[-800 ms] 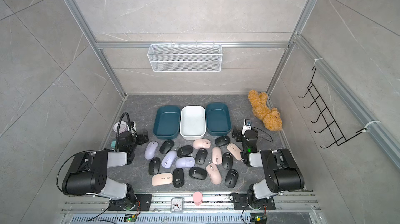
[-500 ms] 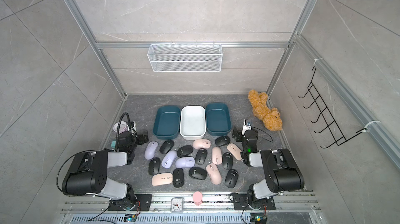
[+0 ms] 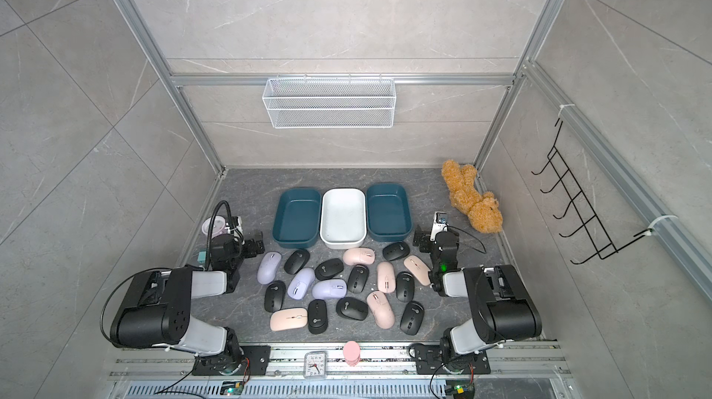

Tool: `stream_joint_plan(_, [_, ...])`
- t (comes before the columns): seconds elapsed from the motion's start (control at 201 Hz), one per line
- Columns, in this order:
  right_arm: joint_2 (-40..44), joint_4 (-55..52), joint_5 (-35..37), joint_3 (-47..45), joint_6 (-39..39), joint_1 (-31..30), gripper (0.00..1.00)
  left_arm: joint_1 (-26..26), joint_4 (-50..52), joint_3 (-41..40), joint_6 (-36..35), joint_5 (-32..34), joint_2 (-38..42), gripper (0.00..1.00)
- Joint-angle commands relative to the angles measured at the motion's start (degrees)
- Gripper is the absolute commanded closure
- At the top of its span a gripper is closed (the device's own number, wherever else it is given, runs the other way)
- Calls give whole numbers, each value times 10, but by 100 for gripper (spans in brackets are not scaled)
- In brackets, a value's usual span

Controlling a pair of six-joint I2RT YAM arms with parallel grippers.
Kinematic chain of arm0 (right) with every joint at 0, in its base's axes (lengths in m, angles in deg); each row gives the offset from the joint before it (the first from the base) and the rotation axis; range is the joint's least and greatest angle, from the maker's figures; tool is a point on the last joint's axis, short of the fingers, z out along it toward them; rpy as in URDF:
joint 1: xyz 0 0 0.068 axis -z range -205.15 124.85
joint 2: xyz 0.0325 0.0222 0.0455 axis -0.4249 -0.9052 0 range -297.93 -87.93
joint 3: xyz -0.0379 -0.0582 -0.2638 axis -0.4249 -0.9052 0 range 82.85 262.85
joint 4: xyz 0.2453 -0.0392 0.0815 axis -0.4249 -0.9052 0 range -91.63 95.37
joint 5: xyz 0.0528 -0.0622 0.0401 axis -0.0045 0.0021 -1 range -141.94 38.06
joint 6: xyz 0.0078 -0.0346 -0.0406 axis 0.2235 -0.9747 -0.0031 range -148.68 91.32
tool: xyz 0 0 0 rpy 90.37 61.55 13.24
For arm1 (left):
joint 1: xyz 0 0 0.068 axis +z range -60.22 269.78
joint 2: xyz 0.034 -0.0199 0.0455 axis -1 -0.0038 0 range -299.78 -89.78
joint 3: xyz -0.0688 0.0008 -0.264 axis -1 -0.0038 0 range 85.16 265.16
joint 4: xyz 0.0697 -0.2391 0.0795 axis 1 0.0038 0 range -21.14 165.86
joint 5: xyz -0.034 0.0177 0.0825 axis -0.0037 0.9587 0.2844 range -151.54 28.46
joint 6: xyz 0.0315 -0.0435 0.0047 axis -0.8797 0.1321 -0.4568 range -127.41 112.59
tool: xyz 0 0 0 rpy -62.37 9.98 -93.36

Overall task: Place the mice by color into the storage box
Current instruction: Pick up the mouse from the center of the board.

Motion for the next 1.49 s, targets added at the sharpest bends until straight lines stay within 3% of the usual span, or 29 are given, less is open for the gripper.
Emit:
stream_joint_plan(0.0, [-6, 11, -3, 10, -8, -4, 0, 4, -31, 15, -3, -7, -2, 0])
stream_joint_plan(0.478, [-6, 2, -8, 13, -5, -3, 0, 3, -30, 16, -4, -6, -3, 0])
stream_joint_plan(0.568, [-4, 5, -8, 10, -5, -2, 0, 4, -32, 17, -3, -4, 2, 8])
stream_joint_plan(0.707, [39, -38, 19, 17, 0, -3, 6, 3, 109, 59, 5, 23, 83, 31])
stream_joint_plan(0.832, [102, -214, 82, 78, 27, -5, 15, -16, 213, 93, 51, 106, 148, 38])
stream_joint_plan(0.886, [110, -340, 127, 140, 72, -5, 15, -25, 252, 109, 64, 109, 173, 39])
stream_joint_plan(0.996, [99, -513, 114, 245, 89, -11, 28, -80, 344, 152, 82, 142, 211, 39])
stream_joint_plan(1.14, [136, -557, 72, 270, 105, -31, 29, -157, 467, 233, 103, 177, 237, 40])
stream_joint_plan(1.3, [202, -605, 54, 290, 120, -50, 29, -193, 642, 348, 139, 214, 222, 40])
stream_joint_plan(1.489, [245, -694, 58, 316, 146, -63, 29, -195, 779, 438, 149, 146, 217, 39])
